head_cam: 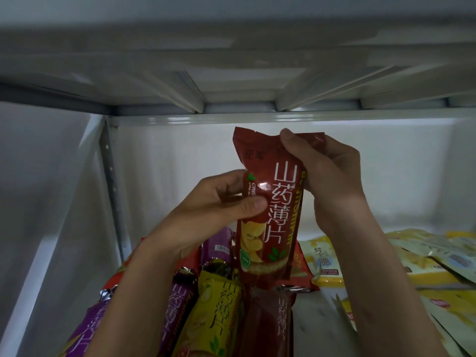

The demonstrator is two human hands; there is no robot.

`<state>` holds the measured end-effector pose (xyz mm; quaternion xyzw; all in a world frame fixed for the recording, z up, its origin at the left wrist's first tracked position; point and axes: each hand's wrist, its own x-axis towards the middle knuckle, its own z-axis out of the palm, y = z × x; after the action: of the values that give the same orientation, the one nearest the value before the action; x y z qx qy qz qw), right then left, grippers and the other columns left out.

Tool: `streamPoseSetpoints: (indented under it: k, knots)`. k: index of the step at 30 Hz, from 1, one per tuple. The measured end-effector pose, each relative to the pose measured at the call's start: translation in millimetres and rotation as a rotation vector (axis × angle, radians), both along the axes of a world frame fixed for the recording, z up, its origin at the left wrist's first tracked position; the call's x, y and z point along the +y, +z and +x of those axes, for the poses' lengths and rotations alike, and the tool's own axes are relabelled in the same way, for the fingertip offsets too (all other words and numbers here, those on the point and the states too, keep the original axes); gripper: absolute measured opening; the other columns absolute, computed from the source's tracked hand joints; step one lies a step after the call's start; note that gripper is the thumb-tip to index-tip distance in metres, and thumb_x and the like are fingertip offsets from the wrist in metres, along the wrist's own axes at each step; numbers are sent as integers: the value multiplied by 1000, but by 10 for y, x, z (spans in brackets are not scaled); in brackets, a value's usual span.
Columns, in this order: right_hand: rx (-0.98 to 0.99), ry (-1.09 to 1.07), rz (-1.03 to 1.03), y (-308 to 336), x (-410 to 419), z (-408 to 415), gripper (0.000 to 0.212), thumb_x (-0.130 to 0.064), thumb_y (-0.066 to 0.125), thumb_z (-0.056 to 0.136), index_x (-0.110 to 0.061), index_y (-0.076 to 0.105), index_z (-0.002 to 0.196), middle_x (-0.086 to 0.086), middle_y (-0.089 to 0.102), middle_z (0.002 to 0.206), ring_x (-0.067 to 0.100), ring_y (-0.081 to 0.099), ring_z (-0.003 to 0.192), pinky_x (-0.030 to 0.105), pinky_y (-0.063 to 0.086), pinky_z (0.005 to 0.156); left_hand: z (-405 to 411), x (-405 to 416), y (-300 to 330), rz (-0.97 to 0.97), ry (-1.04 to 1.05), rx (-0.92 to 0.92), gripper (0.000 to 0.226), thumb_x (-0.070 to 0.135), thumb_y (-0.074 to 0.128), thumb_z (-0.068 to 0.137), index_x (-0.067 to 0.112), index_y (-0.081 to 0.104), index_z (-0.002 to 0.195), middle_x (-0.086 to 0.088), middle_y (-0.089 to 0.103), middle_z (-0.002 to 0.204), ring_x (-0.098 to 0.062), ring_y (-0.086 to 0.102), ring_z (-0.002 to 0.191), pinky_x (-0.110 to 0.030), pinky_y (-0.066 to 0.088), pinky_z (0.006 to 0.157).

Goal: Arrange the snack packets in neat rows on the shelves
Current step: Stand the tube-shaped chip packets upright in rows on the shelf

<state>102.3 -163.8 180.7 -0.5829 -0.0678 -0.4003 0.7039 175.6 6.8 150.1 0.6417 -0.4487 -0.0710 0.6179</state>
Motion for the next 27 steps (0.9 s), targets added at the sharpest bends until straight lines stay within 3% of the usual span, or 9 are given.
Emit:
streamPoseSetpoints:
  k: [3,6,9,11,16,19,23,25,27]
  knots:
    - [-7,1,23,5,-10,-9,15,-23,78,90,-11,75,81,2,76,75,13,73,67,19,55,59,-18,-4,-9,112,-11,-13,47,26,73,82,14,70,127,-1,77,121,-20,74,114,-32,59,98]
    - [33,23,-13,14,-22,-11,17,-30,76,90,-16,75,82,-4,75,73,10,72,68,21,55,61,-30,-23,-4,77,60,-14,39,25,73,84,10,74,120,-3,80,113,-22,77,106,-31,62,91]
    - [91,126,-101,26,-46,-25,36,-44,74,81,-15,77,101,-4,78,88,11,75,82,25,56,71,-32,-30,-5,15,110,6,33,29,71,84,8,77,109,-8,81,104,-27,78,98,-40,63,90]
    - [129,152,-154,19,-61,-22,45,-45,73,76,-14,77,109,-2,81,98,14,77,90,27,57,76,-26,-35,-8,-33,135,9,28,30,71,83,10,78,103,-8,81,100,-24,79,93,-37,65,84]
    - [130,52,-191,-27,-83,26,26,-36,72,93,-13,79,104,1,81,97,16,79,90,31,61,79,-44,-42,8,-23,116,23,39,33,73,77,14,75,111,-3,81,106,-20,78,97,-26,62,78]
    - [93,6,-150,-39,-100,41,26,-36,71,94,-13,80,99,0,81,94,15,79,87,30,63,78,-53,-8,15,87,74,38,42,35,73,75,15,75,112,-2,81,107,-19,78,101,-25,61,84]
    - [103,69,-146,-29,-110,44,52,-54,70,77,-12,79,106,-1,81,100,15,78,94,34,62,87,-66,-29,24,70,131,33,30,31,75,77,13,78,100,-2,82,94,-15,79,87,-22,61,76]
    - [155,136,-197,-28,-125,32,60,-56,68,75,-10,77,113,0,81,105,16,78,98,31,60,86,-59,-40,27,0,193,27,24,32,75,77,12,79,89,-2,80,84,-14,77,77,-29,63,74]
    - [194,173,-249,-40,-130,31,56,-53,68,80,-9,76,114,1,80,108,17,77,100,32,61,88,-33,-38,26,-45,247,36,35,38,74,78,7,80,95,-8,81,92,-21,79,87,-43,64,89]
